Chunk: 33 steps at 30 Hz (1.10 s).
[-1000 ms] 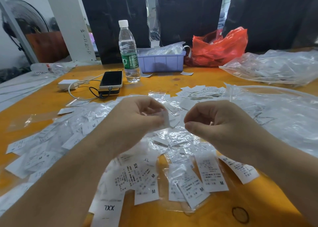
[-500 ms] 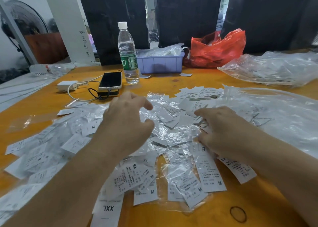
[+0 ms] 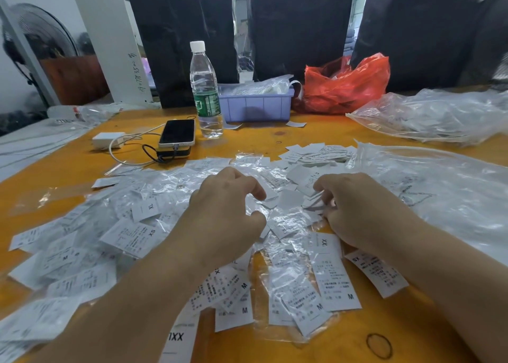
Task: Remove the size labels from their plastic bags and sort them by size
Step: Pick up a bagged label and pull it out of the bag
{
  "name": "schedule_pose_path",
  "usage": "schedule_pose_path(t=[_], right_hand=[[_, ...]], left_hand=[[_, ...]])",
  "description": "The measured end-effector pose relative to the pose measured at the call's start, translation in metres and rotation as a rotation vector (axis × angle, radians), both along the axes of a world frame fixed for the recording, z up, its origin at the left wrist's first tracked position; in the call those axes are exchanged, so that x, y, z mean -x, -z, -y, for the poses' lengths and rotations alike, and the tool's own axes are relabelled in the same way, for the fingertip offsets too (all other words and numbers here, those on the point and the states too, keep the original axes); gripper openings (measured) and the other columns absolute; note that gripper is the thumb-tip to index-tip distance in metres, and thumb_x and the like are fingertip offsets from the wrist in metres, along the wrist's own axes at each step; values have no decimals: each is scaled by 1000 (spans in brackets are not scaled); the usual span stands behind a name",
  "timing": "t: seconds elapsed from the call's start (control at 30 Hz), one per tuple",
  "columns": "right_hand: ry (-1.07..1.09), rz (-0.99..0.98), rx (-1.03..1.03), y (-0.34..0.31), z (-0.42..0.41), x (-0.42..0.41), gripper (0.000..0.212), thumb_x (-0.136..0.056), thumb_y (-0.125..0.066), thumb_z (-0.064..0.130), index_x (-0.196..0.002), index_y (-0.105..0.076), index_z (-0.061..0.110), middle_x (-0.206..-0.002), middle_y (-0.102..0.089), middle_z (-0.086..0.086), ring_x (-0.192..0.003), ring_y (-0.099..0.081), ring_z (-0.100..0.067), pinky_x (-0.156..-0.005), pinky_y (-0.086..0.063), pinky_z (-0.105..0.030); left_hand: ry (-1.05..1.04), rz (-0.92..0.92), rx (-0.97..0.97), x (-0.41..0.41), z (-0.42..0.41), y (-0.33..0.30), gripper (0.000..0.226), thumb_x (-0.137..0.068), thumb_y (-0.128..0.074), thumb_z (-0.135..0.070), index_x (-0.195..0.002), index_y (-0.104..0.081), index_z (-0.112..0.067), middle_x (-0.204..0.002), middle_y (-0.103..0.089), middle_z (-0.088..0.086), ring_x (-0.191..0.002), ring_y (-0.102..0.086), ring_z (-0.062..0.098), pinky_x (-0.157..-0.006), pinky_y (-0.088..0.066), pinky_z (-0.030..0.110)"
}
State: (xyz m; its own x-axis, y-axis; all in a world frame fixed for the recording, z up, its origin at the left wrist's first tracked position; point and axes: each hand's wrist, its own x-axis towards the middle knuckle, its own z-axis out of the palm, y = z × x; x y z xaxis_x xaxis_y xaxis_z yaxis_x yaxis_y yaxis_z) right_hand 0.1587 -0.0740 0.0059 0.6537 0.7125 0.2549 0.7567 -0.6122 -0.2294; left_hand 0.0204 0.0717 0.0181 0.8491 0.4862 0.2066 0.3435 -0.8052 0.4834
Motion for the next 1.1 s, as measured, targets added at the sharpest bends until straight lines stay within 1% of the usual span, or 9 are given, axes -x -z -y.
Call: schedule_pose_path(t=[0.2, 0.27, 0.37, 0.47, 0.6, 0.7, 0.8, 0.93, 1.1], right_hand=[[-10, 21, -24, 1, 0, -1, 46, -87, -52, 4, -128, -57, 23, -103, -63, 0, -96, -58, -21, -79, -54, -39], [-29, 21, -21, 3, -1, -1, 39, -90, -56, 16, -129, -56, 21, -107, -60, 2, -106, -51, -20, -85, -50, -39], [-44, 40, 5, 2, -1, 0, 31, -92, -57, 29, -120, -59, 16, -103, -62, 1, -101, -53, -20, -84, -50, -39], [-46, 55, -18, 0, -3, 1, 38, -91, -61, 23, -128, -55, 23, -104, -67, 1, -96, -61, -23, -80, -54, -38], [-45, 76, -9, 2, -5, 2, 40, -89, -55, 9, -126, -58, 24, -94, -67, 0, -86, -62, -24, -73, -56, -41], [-55, 93, -26, 6, -4, -1, 25, -91, -54, 17, -113, -64, 15, -96, -63, 0, -95, -55, -20, -79, -53, -39], [-65, 82, 3, 7, -4, -1, 23, -95, -51, 27, -110, -62, 14, -104, -62, -1, -105, -48, -20, -86, -49, -39], [-77, 90, -22, 3, -5, 3, 22, -94, -58, 29, -111, -63, 16, -93, -65, -2, -89, -56, -22, -74, -52, -38], [-53, 104, -55, -1, -3, 7, 35, -92, -50, 9, -123, -61, 22, -102, -69, -4, -87, -63, -26, -68, -53, -33]], left_hand=[[50, 5, 20, -1, 1, 1, 23, -86, -59, -26, -103, -57, -42, -122, -45, -20, -106, -48, 10, -87, -40, 29], [55, 10, 25, -1, 1, 2, 23, -86, -59, -26, -103, -57, -42, -121, -45, -20, -104, -49, 9, -84, -39, 28], [64, 27, 31, -1, 1, 2, 24, -85, -59, -25, -101, -57, -42, -119, -46, -20, -103, -50, 7, -82, -41, 27], [69, 33, 20, -1, 1, 2, 23, -86, -59, -25, -101, -57, -42, -120, -46, -20, -109, -47, 7, -87, -40, 27], [76, 27, 9, -2, 2, 3, 23, -86, -59, -26, -101, -57, -43, -121, -46, -21, -111, -46, 8, -91, -40, 29], [80, 29, 10, -2, 1, 3, 22, -86, -59, -27, -101, -57, -43, -119, -45, -22, -112, -45, 7, -89, -38, 28], [80, 24, 8, -2, 1, 4, 22, -86, -59, -27, -101, -57, -44, -120, -45, -22, -113, -44, 6, -89, -37, 27], [84, 30, 15, -2, 1, 5, 22, -86, -59, -27, -100, -56, -44, -119, -45, -23, -111, -43, 4, -85, -34, 24], [91, 37, 7, -2, 1, 5, 22, -86, -60, -26, -99, -56, -44, -118, -46, -23, -109, -44, 3, -83, -33, 22]])
